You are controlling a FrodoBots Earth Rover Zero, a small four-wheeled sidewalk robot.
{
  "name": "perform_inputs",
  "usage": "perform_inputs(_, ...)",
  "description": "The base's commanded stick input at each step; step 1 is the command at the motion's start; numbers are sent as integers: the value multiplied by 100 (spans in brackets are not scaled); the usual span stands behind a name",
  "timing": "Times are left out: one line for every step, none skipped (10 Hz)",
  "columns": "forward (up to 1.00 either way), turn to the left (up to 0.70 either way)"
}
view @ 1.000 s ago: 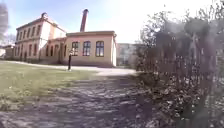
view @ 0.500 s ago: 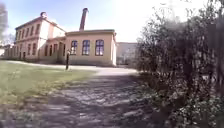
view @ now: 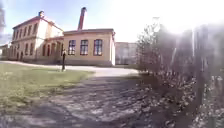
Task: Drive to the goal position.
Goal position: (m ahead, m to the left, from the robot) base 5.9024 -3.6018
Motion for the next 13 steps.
perform_inputs(85, 0)
perform_inputs(85, 0)
perform_inputs(85, 0)
perform_inputs(85, 0)
perform_inputs(85, 0)
perform_inputs(85, 0)
perform_inputs(85, 0)
perform_inputs(85, 0)
perform_inputs(85, 0)
perform_inputs(85, 0)
perform_inputs(85, 0)
perform_inputs(85, 0)
perform_inputs(85, 0)
